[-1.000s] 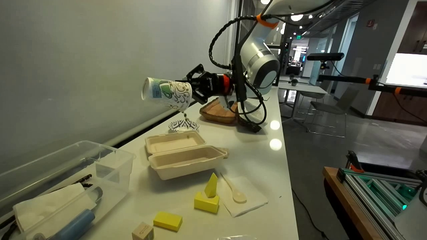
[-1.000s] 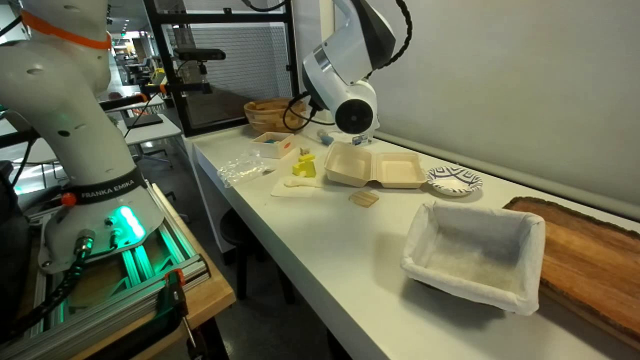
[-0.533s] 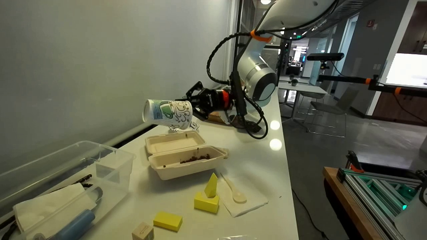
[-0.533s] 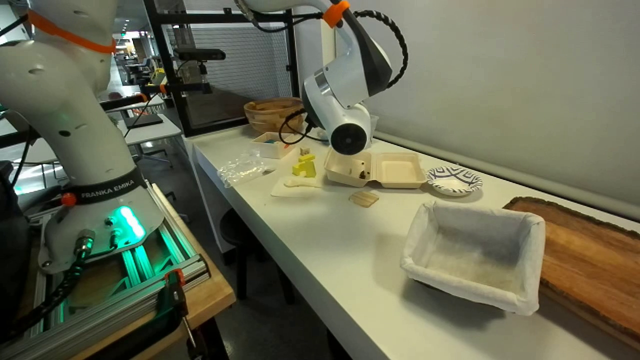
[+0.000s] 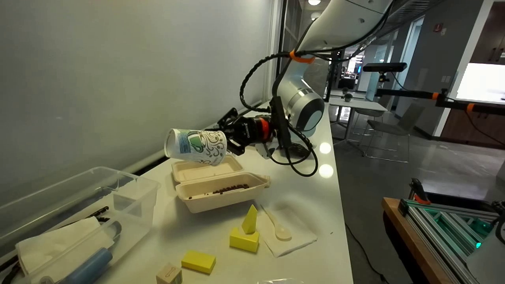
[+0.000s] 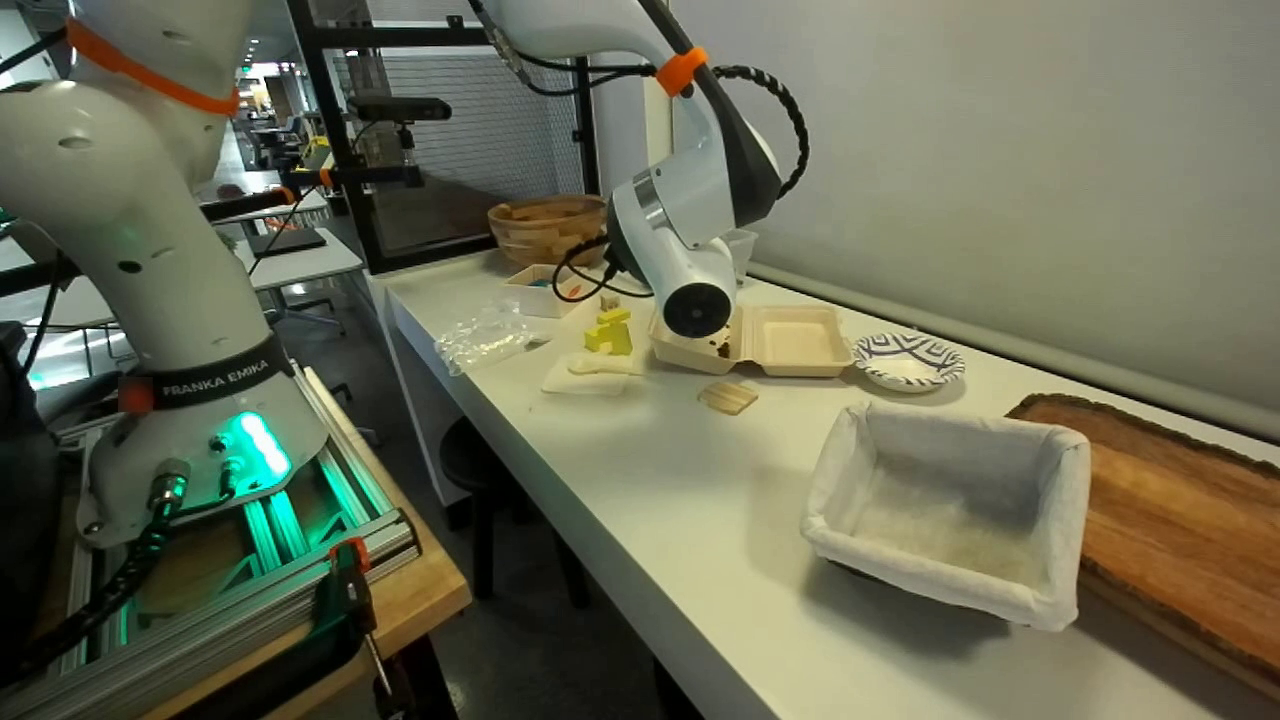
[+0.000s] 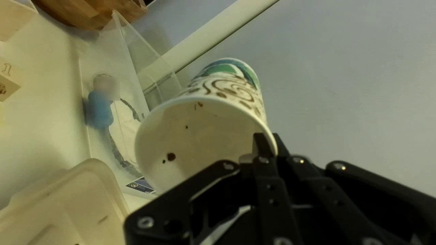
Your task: Pick up the cup, and then pour its contents into the styrofoam pack
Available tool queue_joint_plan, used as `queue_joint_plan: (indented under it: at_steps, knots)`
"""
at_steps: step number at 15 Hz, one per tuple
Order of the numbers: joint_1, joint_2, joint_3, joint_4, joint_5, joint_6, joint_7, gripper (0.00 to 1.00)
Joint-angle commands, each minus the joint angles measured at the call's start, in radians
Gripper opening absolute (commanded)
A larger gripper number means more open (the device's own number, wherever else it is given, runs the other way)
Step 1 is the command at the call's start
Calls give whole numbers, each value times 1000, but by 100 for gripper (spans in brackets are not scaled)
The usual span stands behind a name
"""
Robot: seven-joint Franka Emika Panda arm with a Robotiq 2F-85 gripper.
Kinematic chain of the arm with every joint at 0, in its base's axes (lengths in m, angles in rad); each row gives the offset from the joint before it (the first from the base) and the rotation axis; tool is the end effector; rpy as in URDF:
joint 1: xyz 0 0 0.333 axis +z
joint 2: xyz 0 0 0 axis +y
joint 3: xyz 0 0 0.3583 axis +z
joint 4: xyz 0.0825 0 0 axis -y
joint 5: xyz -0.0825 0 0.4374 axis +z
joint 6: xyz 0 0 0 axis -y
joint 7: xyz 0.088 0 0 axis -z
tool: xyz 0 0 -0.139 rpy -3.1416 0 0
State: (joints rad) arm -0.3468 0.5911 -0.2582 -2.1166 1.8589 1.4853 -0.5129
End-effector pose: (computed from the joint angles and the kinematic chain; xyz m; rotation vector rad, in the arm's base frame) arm 0.5689 -0.2206 0.1619 -1.1701 0.9558 -0.1570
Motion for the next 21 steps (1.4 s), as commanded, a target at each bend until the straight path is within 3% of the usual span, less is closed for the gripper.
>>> queue_joint_plan:
  at_steps: [1,5,6,8,9,10,11,12,13,14,15,16,17,18,21]
  knots:
    - [-9,49,-2,30,29,-62,7,1]
    - [-6,76,-18,73,4,-102,-55,1]
    - [-17,42,13,21,120,-69,78,1]
    - [0,70,-19,80,44,-95,-30,1]
    - [-7,37,8,29,155,-41,89,1]
    - [-1,68,-17,80,80,-83,3,1]
    - [-7,38,10,31,178,-36,140,1]
    - [1,65,-17,73,109,-77,31,1]
    - [-7,38,10,28,201,-31,167,1]
    - [0,58,-9,53,161,-62,77,1]
    - [3,65,-16,64,141,-70,72,1]
    - [1,39,3,25,205,-30,147,1]
    - [11,64,-26,65,122,-66,61,1]
    - [8,43,-8,30,179,-35,133,1]
    - [26,28,-24,32,133,-35,91,1]
